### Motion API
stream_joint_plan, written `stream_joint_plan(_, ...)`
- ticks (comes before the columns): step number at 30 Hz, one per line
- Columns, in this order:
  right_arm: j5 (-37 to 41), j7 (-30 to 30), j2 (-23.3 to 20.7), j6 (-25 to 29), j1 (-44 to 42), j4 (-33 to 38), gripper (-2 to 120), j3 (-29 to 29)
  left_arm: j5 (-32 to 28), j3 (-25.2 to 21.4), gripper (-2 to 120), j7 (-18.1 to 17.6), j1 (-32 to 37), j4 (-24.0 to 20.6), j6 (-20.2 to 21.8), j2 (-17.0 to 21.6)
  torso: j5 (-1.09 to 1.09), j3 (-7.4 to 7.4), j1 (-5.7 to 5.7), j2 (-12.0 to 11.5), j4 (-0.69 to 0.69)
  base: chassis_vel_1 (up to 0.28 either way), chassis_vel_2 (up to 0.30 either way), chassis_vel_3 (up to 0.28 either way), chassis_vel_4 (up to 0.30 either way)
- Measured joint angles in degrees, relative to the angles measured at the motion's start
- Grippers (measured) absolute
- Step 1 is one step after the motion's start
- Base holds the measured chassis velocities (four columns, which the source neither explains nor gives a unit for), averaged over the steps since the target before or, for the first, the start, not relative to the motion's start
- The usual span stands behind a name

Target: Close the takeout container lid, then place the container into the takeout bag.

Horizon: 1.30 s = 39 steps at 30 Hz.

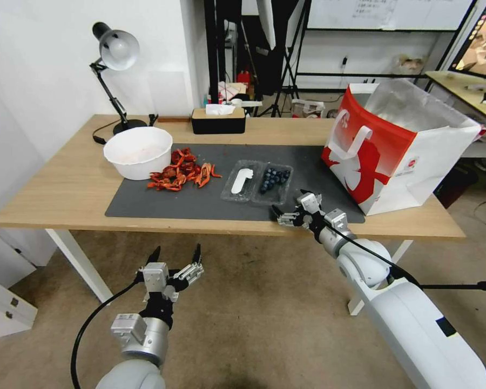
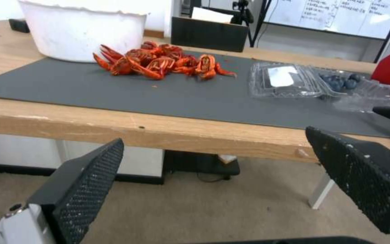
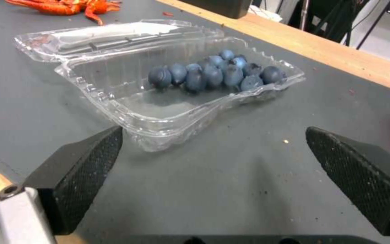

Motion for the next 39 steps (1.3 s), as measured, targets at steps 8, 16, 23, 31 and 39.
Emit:
stream_joint_plan(8,0.2,0.0,0.0,0.1,0.2,-0.6,100,0.6,0.0,0.0,100,0.0,0.2,0.1,-0.4,0.0,0.0,0.0,0.0,0.0,0.0,0.0,0.0,0.0,0.0)
stream_joint_plan(16,0.5,0.0,-0.3,0.1,0.2,-1.0,100,1.4,0.0,0.2,100,0.0,0.2,0.4,-0.8,0.0,0.0,0.0,0.0,0.0,0.0,0.0,0.0,0.0,0.0)
stream_joint_plan(23,1.5,0.1,-0.8,0.5,0.2,-1.6,100,2.4,0.1,0.4,100,0.0,0.4,0.6,-1.2,0.0,0.0,0.0,0.0,0.0,0.0,0.0,0.0,0.0,0.0)
stream_joint_plan(31,1.7,0.0,-1.3,0.6,0.3,-2.0,100,3.0,0.1,0.5,100,0.0,0.3,0.7,-1.2,0.0,0.0,0.01,0.0,0.0,0.0,0.0,0.0,0.0,0.0)
stream_joint_plan(39,1.9,-0.2,-1.3,0.6,0.5,-2.3,100,3.2,0.1,0.5,100,0.0,0.3,0.8,-1.2,0.0,0.0,0.0,0.0,0.0,0.0,0.0,0.0,0.0,0.0)
